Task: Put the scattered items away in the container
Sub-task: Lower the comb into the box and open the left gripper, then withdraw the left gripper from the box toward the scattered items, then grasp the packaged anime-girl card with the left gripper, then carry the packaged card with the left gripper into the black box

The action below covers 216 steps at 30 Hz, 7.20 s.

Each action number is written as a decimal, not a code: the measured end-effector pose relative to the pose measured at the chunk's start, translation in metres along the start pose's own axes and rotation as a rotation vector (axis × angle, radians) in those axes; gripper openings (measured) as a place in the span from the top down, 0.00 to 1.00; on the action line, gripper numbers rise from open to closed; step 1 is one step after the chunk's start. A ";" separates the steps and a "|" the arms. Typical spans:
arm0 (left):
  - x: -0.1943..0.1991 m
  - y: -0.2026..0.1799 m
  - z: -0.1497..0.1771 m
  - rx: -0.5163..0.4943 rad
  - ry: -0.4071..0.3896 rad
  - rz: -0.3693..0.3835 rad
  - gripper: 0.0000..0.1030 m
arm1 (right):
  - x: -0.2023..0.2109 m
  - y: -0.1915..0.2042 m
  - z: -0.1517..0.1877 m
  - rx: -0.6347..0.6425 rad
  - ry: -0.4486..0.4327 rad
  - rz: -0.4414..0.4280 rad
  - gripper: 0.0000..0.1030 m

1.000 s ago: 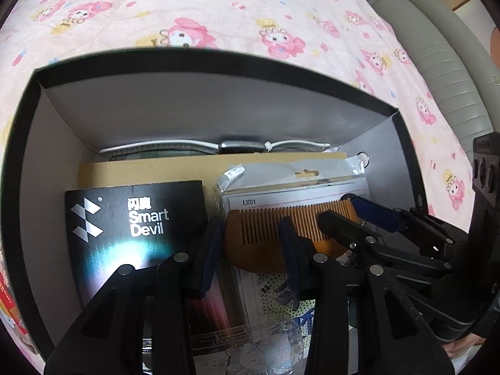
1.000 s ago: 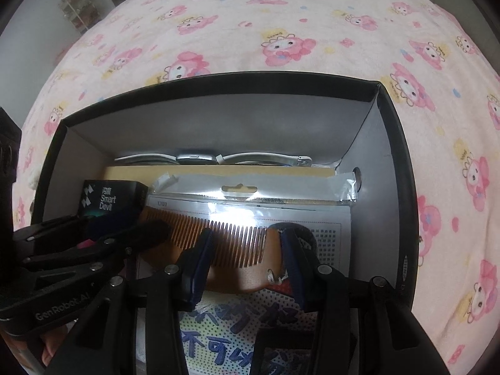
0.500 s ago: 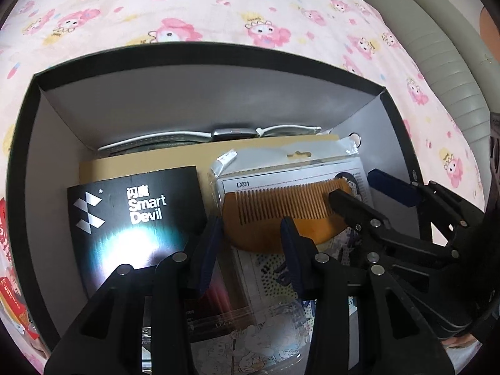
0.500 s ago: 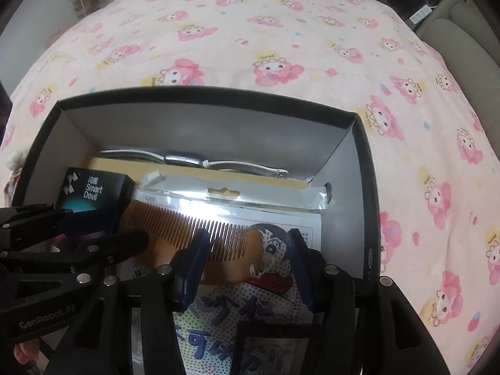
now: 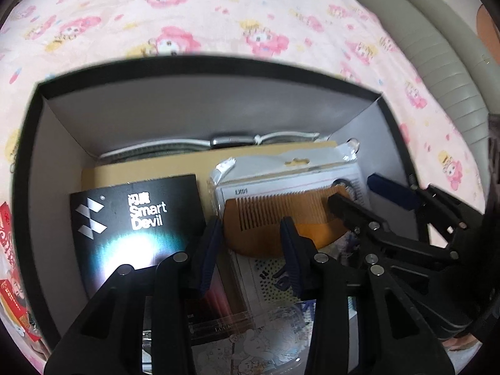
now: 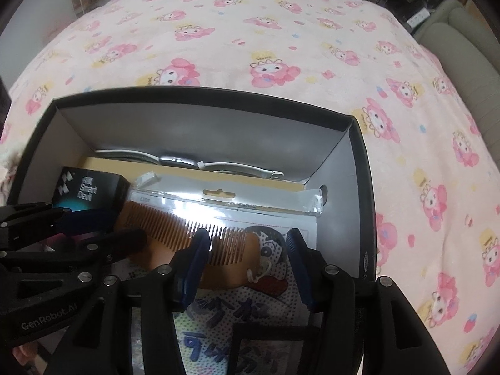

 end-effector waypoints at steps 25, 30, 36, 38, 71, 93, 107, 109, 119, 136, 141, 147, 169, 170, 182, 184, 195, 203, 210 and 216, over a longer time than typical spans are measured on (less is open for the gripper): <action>0.204 -0.055 0.118 -0.125 -0.308 -0.075 0.49 | 0.201 0.045 0.071 -0.068 -0.297 -0.106 0.49; 0.230 -0.042 0.144 -0.100 -0.321 -0.093 0.49 | 0.223 0.069 0.086 -0.048 -0.311 -0.134 0.49; 0.255 -0.023 0.166 -0.065 -0.350 -0.112 0.49 | 0.241 0.099 0.093 -0.009 -0.328 -0.158 0.49; 0.263 -0.014 0.172 -0.043 -0.356 -0.117 0.49 | 0.245 0.111 0.094 0.009 -0.328 -0.167 0.49; 0.307 0.135 0.201 0.197 -0.422 -0.155 0.49 | 0.221 0.266 0.074 0.210 -0.209 -0.294 0.49; 0.260 0.231 0.167 0.358 -0.401 -0.030 0.54 | 0.129 0.310 0.044 0.204 -0.022 -0.301 0.49; 0.210 0.270 0.138 0.409 -0.329 0.052 0.66 | 0.082 0.332 0.027 0.190 0.051 -0.292 0.49; 0.202 0.271 0.137 0.412 -0.315 0.069 0.80 | 0.079 0.333 0.030 0.195 0.059 -0.292 0.49; 0.232 0.263 0.162 0.399 -0.378 0.022 0.99 | 0.086 0.336 0.043 0.214 0.068 -0.291 0.49; 0.211 0.261 0.152 0.382 -0.347 0.114 0.80 | 0.091 0.344 0.052 0.241 0.078 -0.301 0.49; 0.190 0.266 0.142 0.394 -0.310 0.136 0.86 | 0.084 0.342 0.054 0.264 0.100 -0.284 0.49; 0.190 0.274 0.148 0.443 -0.332 0.175 0.94 | 0.094 0.348 0.062 0.285 0.125 -0.361 0.49; 0.252 0.306 0.217 0.507 -0.413 -0.020 0.70 | 0.105 0.395 0.080 0.396 0.213 -0.494 0.45; 0.249 0.309 0.216 0.515 -0.413 -0.034 0.70 | 0.103 0.395 0.078 0.379 0.214 -0.498 0.45; 0.259 0.323 0.212 0.527 -0.434 -0.102 0.67 | 0.102 0.400 0.073 0.317 0.253 -0.571 0.41; 0.254 0.323 0.207 0.527 -0.429 -0.050 0.56 | 0.101 0.404 0.075 0.321 0.267 -0.579 0.34; 0.269 0.303 0.212 0.489 -0.457 -0.058 0.94 | 0.112 0.409 0.071 0.252 0.309 -0.809 0.84; 0.306 0.244 0.203 0.366 -0.504 -0.062 0.94 | 0.174 0.367 0.065 0.256 0.118 -0.797 0.86; 0.294 0.178 0.181 0.255 -0.472 -0.005 0.94 | 0.192 0.311 0.068 0.197 0.024 -0.726 0.86; 0.253 0.118 0.145 0.163 -0.386 0.025 0.94 | 0.180 0.201 0.063 0.094 -0.002 -0.646 0.86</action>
Point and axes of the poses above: each gripper's, at about its wrist camera, not at the fingertips, and x roughly against the way its jaws point, y to its left, z to its underside, the point moved 8 cm from there along -x, roughly the way its jaws point, and after that the axes turned 13 degrees about z, right-handed, at the moved point
